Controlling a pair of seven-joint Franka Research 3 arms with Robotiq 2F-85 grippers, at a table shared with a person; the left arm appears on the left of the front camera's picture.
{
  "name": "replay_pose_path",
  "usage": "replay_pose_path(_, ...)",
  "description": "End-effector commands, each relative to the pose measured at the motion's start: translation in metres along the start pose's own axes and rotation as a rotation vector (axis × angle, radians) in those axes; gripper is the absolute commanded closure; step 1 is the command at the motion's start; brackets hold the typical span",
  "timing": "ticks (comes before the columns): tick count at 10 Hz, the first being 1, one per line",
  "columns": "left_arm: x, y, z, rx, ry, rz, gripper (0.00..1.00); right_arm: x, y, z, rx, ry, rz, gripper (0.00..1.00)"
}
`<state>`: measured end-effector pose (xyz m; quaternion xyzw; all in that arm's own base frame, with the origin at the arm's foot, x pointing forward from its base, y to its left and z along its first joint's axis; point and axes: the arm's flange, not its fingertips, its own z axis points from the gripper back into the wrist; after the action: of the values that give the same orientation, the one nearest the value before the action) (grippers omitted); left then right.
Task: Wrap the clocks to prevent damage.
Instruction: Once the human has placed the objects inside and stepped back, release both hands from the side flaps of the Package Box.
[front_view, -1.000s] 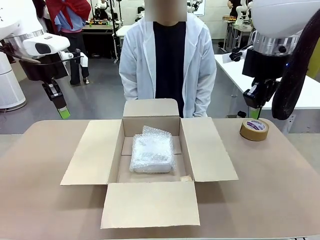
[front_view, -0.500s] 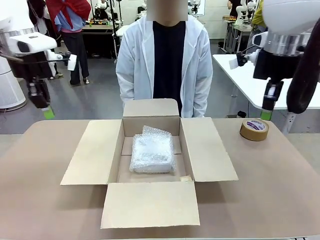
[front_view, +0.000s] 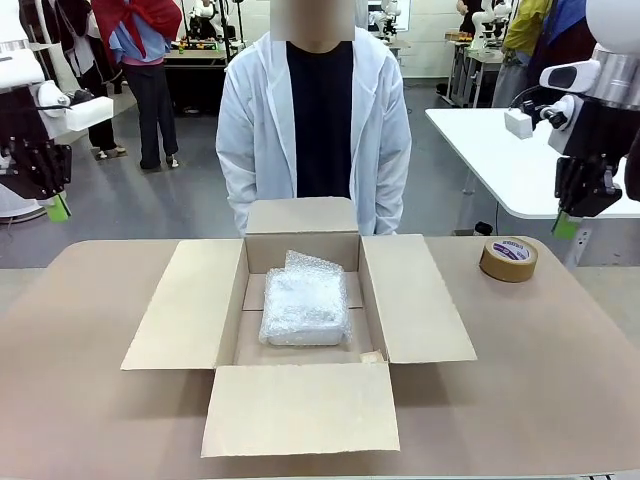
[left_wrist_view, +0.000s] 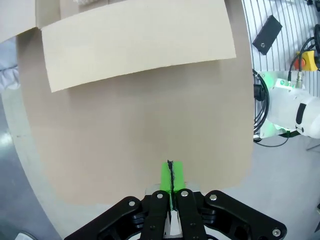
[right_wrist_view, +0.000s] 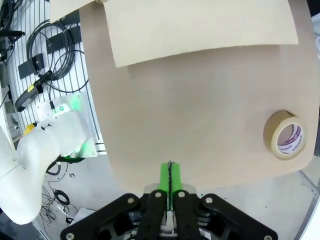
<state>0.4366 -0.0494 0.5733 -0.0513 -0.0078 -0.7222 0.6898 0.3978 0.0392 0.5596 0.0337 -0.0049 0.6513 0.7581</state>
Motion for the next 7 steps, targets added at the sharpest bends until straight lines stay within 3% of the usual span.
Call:
replay_pose_path(1, 0.006, -0.004, 0.002, 0.011, 0.005, 0.051, 1.00, 0.008, 0.003, -0.001, -0.007, 0.025, -0.051, 0.99)
replay_pose_path(5, 0.005, -0.001, 0.001, 0.004, 0.007, 0.029, 1.00, 0.011, 0.003, 0.000, -0.006, 0.016, -0.032, 0.99)
replay_pose_path(7, -0.036, 0.005, -0.009, 0.071, -0.216, 0.079, 1.00, -0.023, -0.014, -0.013, 0.055, -0.344, 0.099, 0.99)
